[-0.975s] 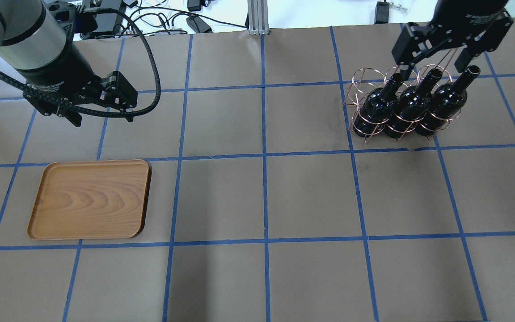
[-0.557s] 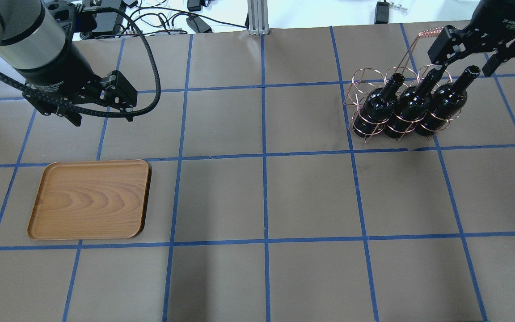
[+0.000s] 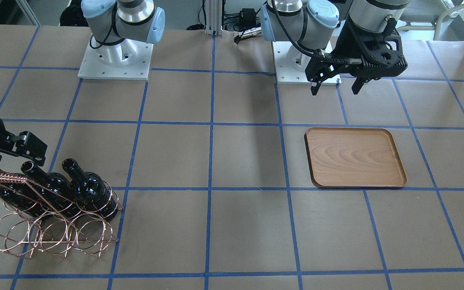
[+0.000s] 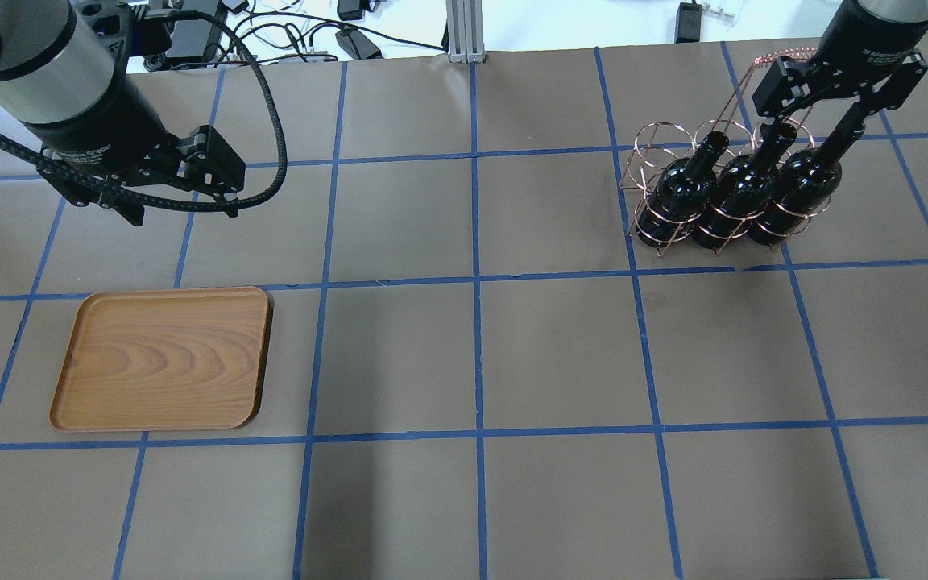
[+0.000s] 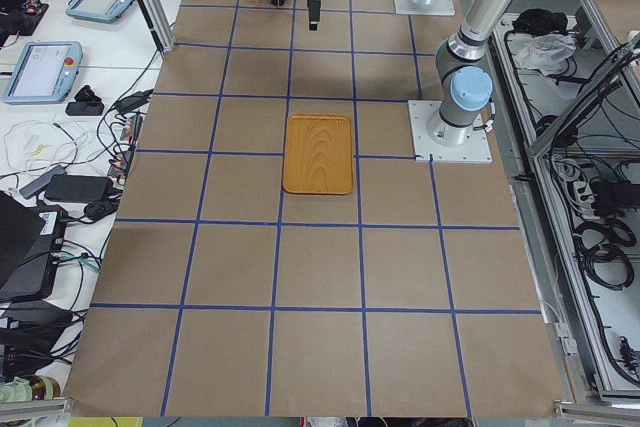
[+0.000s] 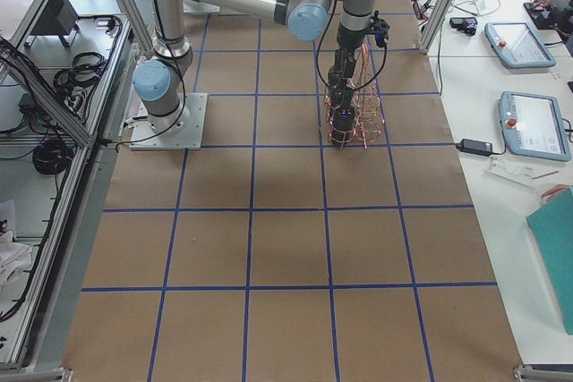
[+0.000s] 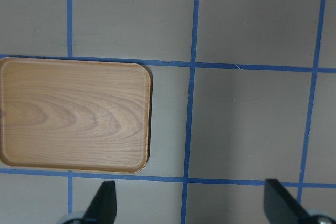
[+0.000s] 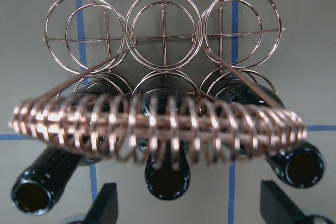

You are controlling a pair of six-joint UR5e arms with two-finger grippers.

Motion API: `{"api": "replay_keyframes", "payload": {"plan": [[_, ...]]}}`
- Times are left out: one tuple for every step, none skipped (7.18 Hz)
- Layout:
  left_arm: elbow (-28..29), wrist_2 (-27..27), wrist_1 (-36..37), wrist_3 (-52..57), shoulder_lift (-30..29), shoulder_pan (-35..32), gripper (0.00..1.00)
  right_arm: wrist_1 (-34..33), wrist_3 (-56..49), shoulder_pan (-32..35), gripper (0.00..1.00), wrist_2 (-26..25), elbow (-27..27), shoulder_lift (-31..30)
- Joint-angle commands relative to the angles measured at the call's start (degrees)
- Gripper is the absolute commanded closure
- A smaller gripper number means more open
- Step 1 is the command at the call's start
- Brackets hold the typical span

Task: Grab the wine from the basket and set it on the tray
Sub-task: 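Move the right gripper over the copper wine rack toward the bottles, then lower the right gripper and close it on a dark wine bottle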

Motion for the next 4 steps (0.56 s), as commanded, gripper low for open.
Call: {"api": "replay_keyframes", "payload": {"plan": [[0.0,0.0,0.0,0.0,0.2,0.1,0.0,-1.8,0.9,0.4,0.08,0.3,0.0,1.7],[0.0,-0.2,0.1,0.0,0.2,-0.1,0.0,-1.6,0.8,0.4,0.12,0.4,0.1,2.1],[0.0,0.0,0.1,0.0,0.2,-0.1,0.0,-1.5,1.1,0.5,0.18,0.5,0.3,2.3],[0.0,-0.1,0.2,0.0,0.2,0.0,0.0,-1.9,1.1,0.5,0.19,0.5,1.6,2.2]]}}
